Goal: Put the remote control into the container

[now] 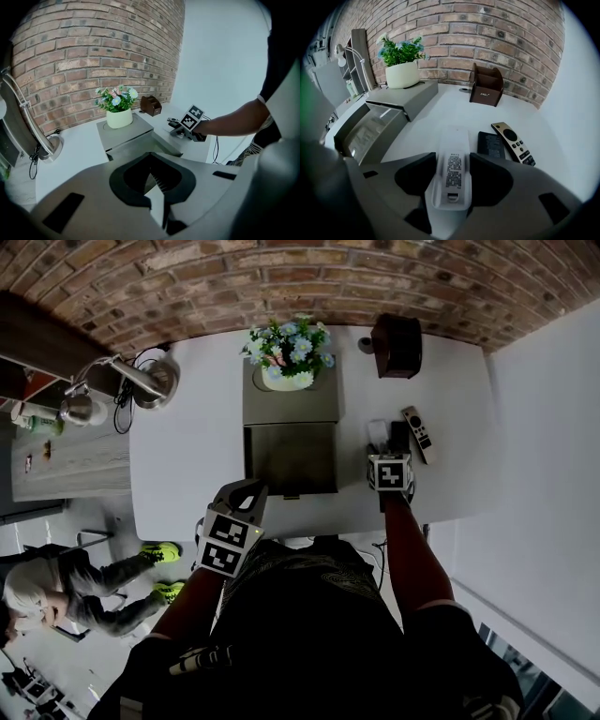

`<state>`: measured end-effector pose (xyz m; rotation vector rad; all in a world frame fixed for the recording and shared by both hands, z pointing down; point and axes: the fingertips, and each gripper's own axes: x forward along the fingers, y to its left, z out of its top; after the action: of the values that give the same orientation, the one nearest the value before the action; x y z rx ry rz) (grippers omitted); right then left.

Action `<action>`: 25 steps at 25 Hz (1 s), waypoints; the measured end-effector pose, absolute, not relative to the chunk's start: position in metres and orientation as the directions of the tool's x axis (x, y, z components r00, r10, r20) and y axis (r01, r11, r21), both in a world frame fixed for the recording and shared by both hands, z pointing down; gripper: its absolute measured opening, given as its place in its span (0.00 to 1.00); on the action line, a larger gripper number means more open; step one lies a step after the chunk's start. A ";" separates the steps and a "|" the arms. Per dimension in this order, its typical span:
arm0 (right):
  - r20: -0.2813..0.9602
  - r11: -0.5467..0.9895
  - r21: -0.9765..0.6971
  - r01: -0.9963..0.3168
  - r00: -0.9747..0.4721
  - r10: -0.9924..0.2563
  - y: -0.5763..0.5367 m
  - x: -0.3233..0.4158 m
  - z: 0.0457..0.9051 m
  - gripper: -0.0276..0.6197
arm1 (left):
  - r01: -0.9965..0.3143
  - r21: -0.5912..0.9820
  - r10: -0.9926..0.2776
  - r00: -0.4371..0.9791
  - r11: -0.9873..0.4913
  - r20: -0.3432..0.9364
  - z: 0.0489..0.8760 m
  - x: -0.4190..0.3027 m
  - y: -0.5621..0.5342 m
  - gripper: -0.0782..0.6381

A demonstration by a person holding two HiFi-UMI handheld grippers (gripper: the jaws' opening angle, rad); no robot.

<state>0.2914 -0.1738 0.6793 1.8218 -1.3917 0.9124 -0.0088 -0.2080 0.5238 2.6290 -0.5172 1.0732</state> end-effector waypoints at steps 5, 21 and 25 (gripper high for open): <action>0.848 -0.201 0.054 -0.978 0.151 -0.509 -0.174 0.293 0.678 0.39 | -0.421 0.096 -0.235 0.664 -0.902 0.710 0.524 -0.016 -0.209 0.12; 0.741 0.203 0.133 -0.970 -0.039 -0.671 -0.201 0.194 0.603 0.38 | -0.470 0.215 -0.228 0.716 -0.856 0.660 0.519 -0.028 -0.226 0.12; 0.757 0.461 0.224 -0.859 -0.144 -0.637 -0.214 0.133 0.610 0.38 | -0.505 0.276 -0.231 0.727 -0.818 0.647 0.520 -0.040 -0.229 0.12</action>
<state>0.1334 -0.2143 0.6096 1.2591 -1.8674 0.3316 -0.0398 -0.2288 0.5199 2.4917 -0.5631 0.8507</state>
